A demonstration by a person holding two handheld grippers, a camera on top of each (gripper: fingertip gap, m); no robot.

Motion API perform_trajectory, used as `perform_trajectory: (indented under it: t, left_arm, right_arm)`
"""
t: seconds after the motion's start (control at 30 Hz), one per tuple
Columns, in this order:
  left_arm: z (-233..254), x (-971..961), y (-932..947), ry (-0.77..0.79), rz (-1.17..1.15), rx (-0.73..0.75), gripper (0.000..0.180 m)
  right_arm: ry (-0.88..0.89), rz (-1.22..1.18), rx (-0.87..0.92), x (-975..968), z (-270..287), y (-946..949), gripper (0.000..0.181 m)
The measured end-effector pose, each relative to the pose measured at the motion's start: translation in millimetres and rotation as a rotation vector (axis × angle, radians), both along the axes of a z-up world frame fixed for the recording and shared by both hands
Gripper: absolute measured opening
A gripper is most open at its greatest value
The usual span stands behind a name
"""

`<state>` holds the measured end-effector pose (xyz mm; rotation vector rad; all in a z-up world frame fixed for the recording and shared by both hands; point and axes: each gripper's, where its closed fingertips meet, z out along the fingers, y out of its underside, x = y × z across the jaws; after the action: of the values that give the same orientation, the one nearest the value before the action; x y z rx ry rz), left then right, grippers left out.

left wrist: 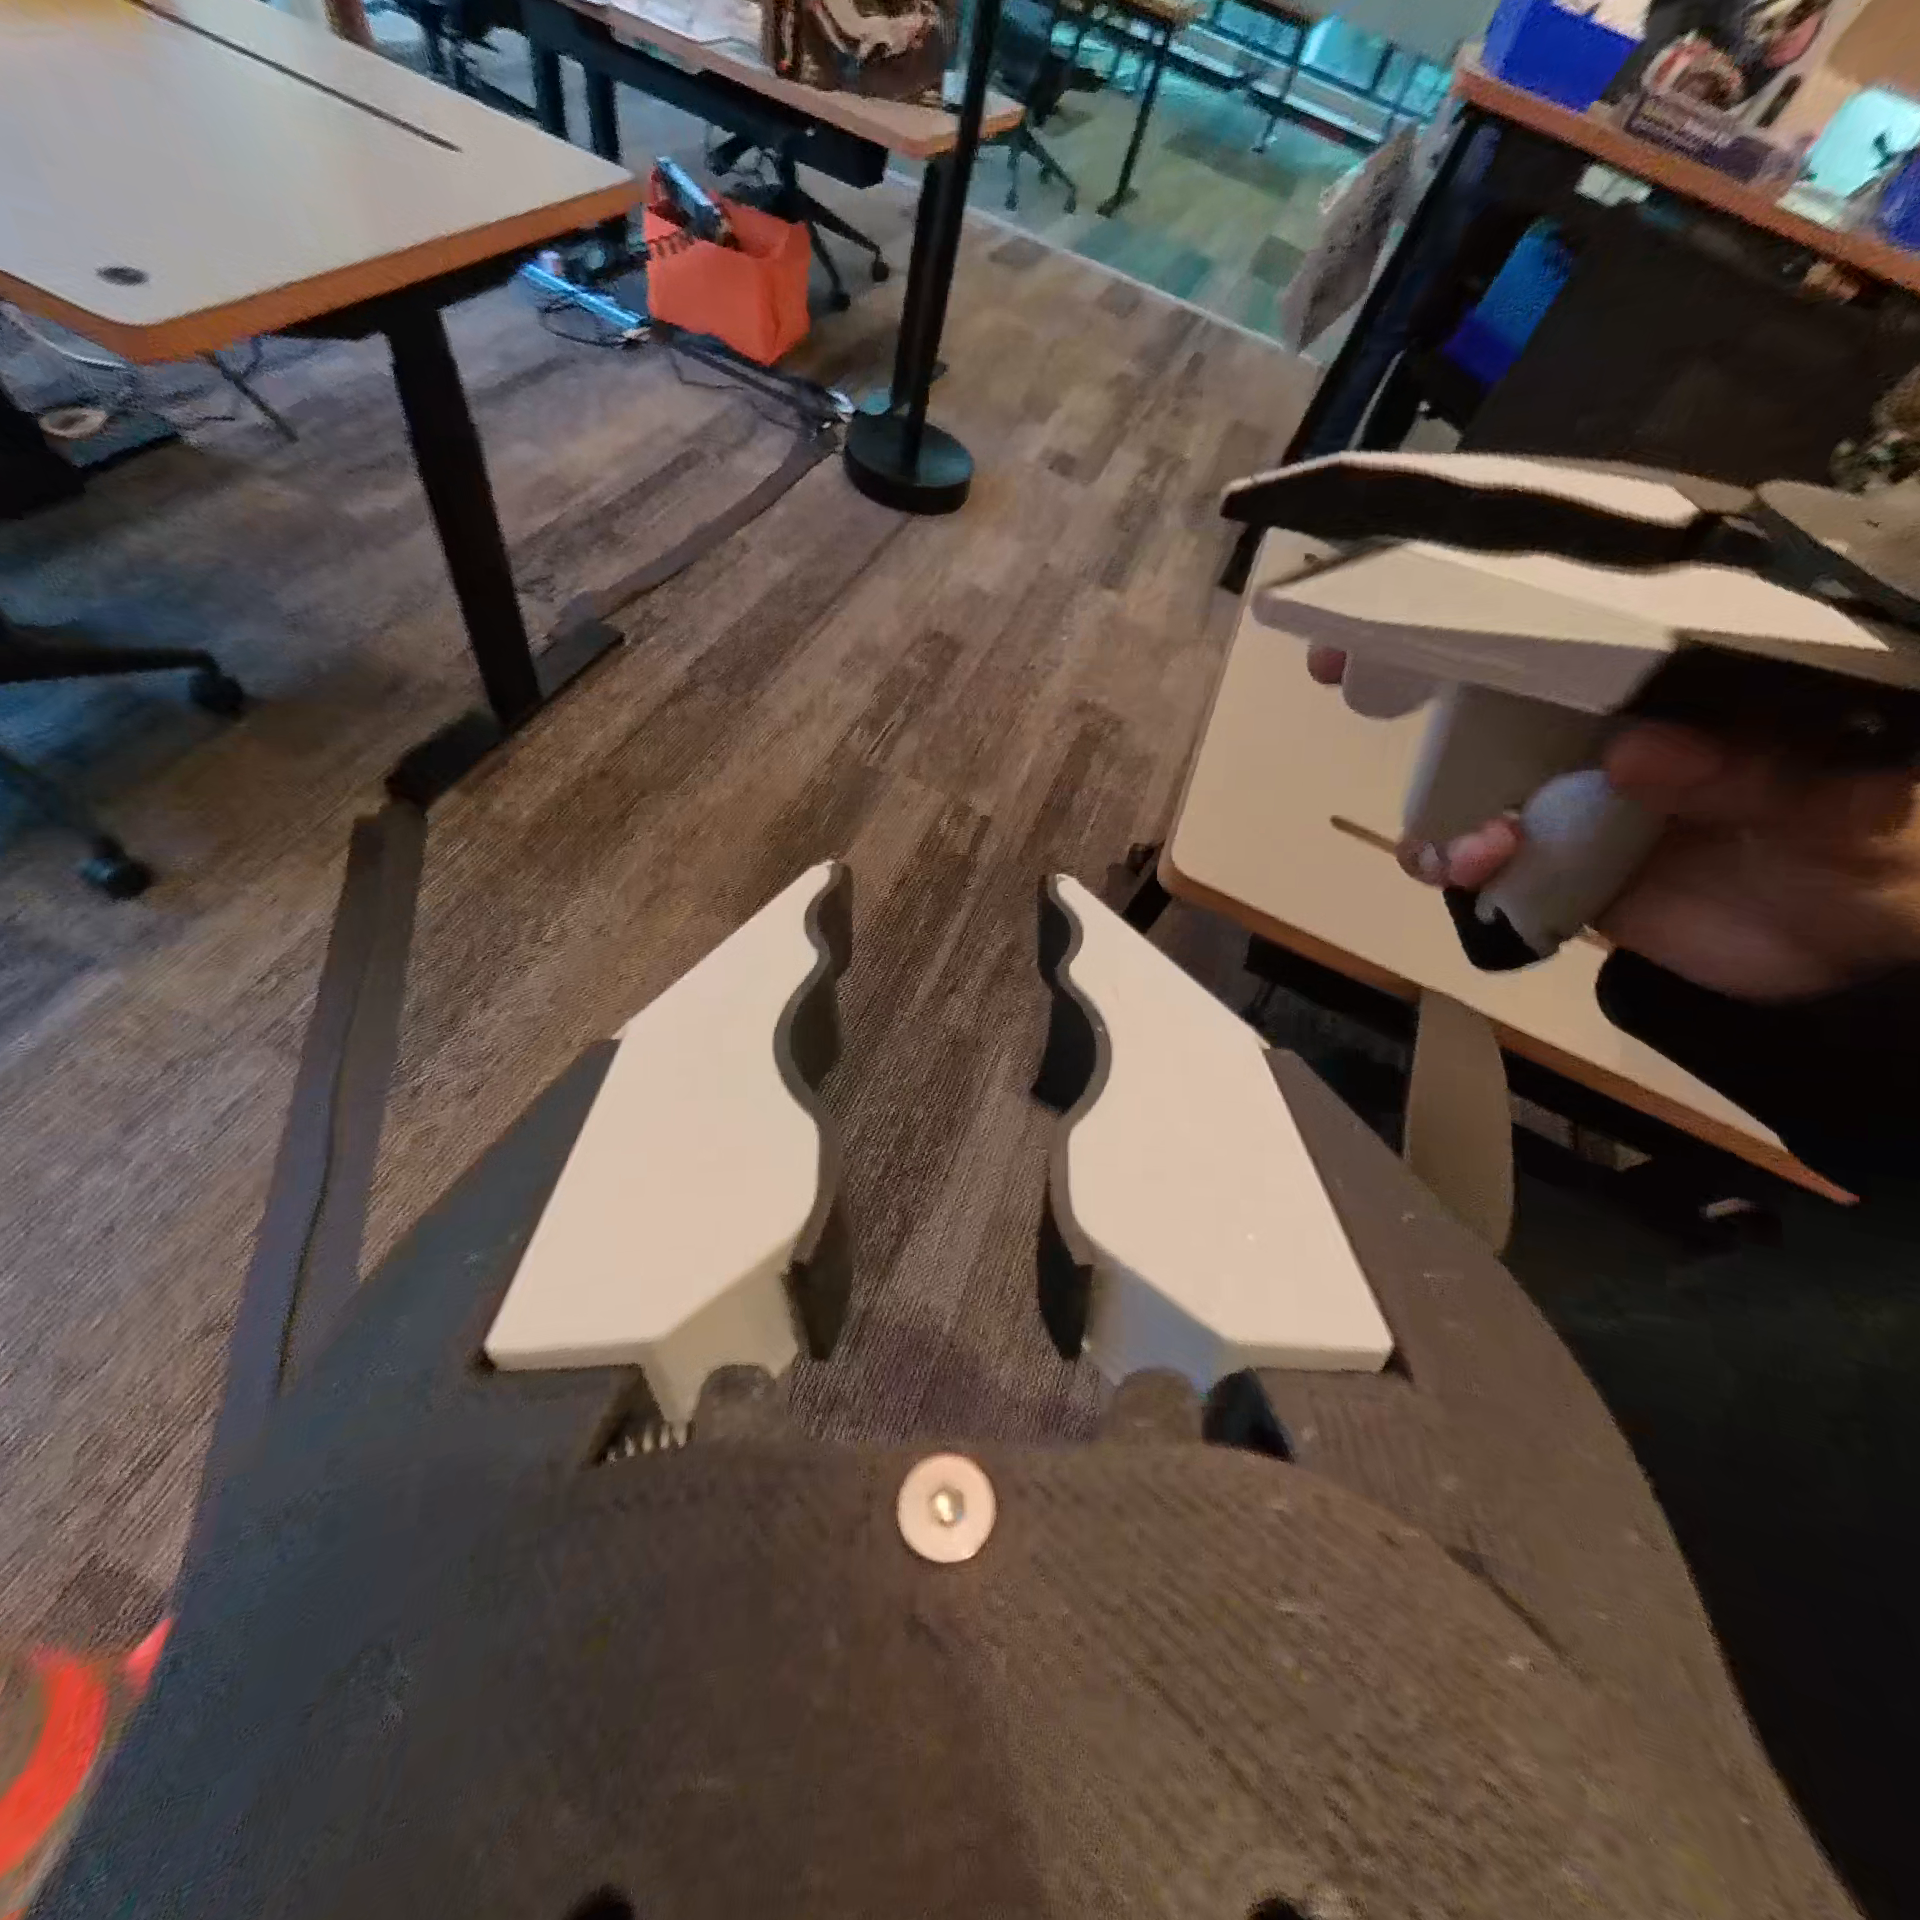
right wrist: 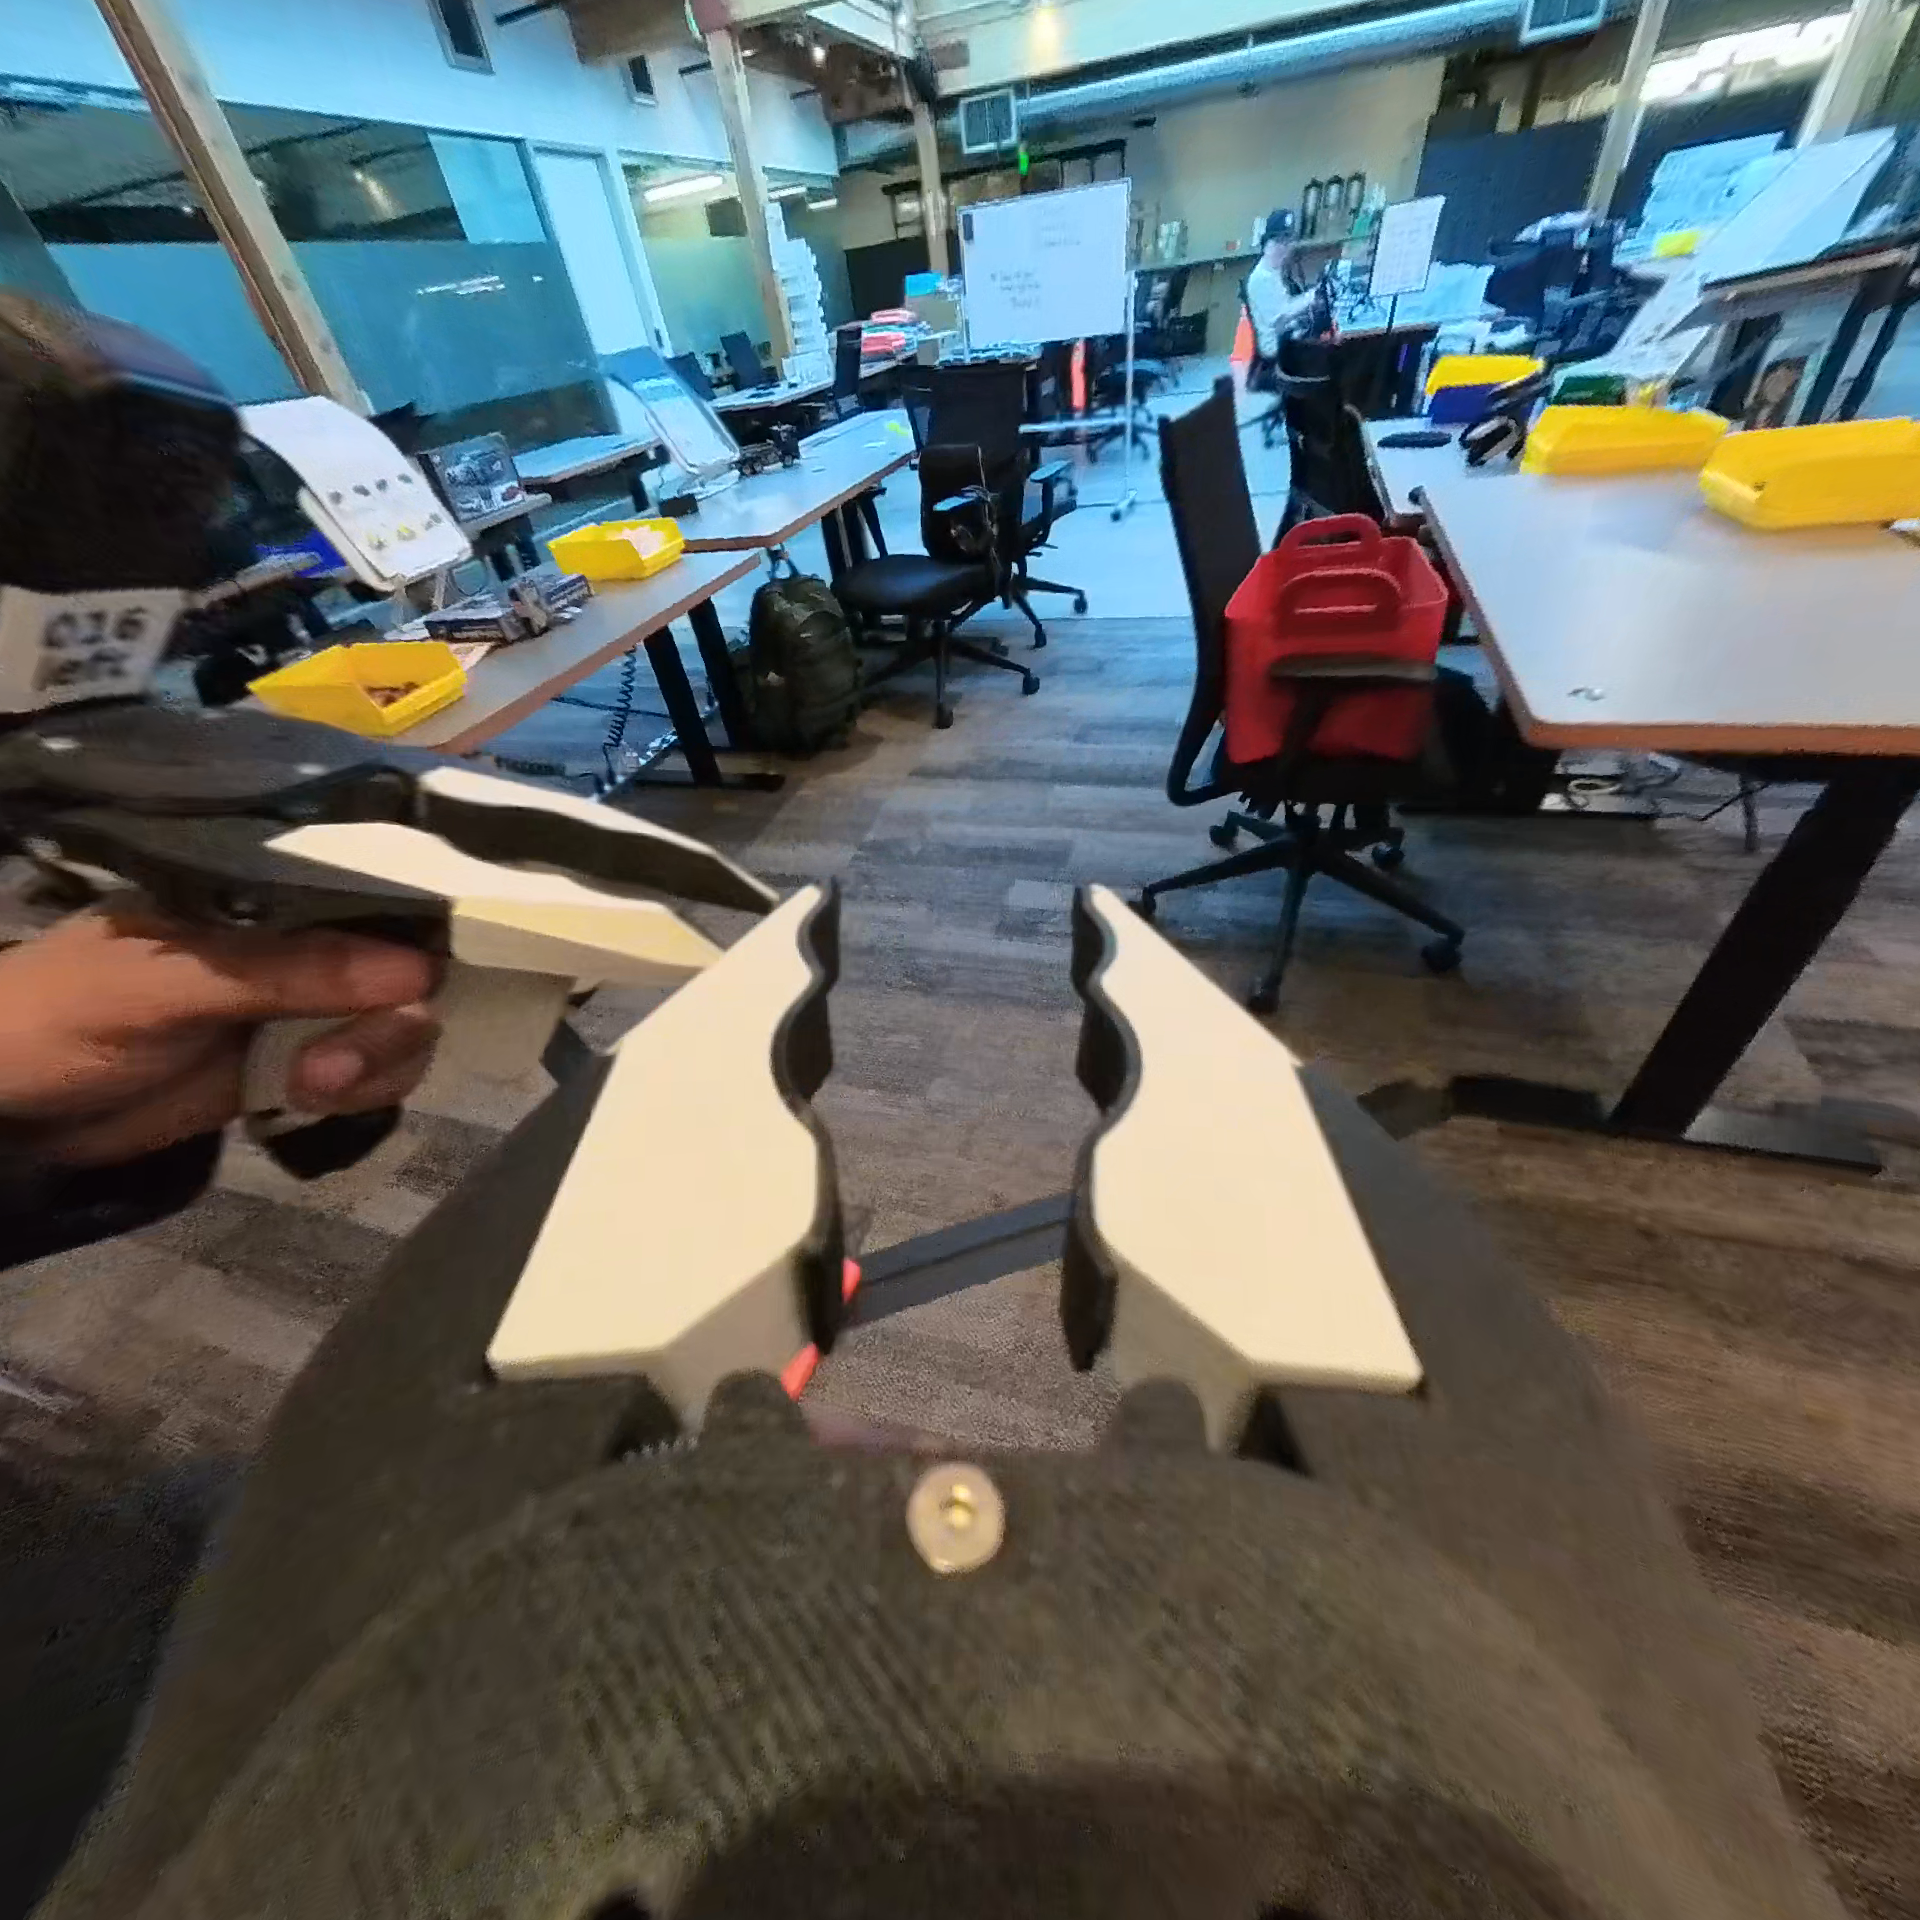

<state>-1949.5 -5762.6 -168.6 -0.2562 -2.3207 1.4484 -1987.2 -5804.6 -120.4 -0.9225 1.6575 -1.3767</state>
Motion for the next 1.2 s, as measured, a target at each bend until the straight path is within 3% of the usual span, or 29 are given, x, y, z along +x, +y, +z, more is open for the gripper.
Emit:
perform_trajectory:
  t: [0.2,0.3,0.43,0.5,0.57,0.67,0.83,0.93,1.03,1.2]
  left_arm:
    - [-48,39,-222,0.084,-0.064,0.064,0.068]
    - [-51,50,-336,0.102,-0.113,0.064,0.069]
    - [-9,32,-491,0.238,-0.246,0.059,0.071]
    - [18,12,-560,0.233,-0.352,0.050,0.072]
    - [30,-3,-630,0.147,-0.411,-0.011,0.071]
    - [12,-28,-738,0.048,-0.457,-0.020,0.073]
    - [-21,-82,-911,0.174,-0.434,0.079,0.076]
    - [-9,-125,-1013,0.275,-0.443,0.185,0.077]
    - [17,-153,-1123,0.317,-0.461,0.134,0.077]
    - [17,-165,-1303,0.439,-0.362,0.100,0.077]
  right_arm:
    - [0.131,-0.117,0.127,22,-77,-183,0.058]
    - [0.156,-0.207,0.194,14,-70,-300,0.059]
    - [-0.050,-0.390,0.178,-26,-3,-437,0.063]
    - [-0.135,-0.483,0.213,-56,3,-497,0.068]
    - [-0.177,-0.556,0.254,-83,-14,-551,0.071]
    - [-0.166,-0.665,0.304,-122,-64,-636,0.071]
    - [-0.059,-0.707,0.357,-180,-111,-807,0.073]
    - [-0.033,-0.673,0.332,-211,-69,-921,0.075]
    - [-0.001,-0.646,0.223,-234,-30,-1031,0.072]
    - [0.075,-0.495,0.242,-233,-24,-1207,0.079]
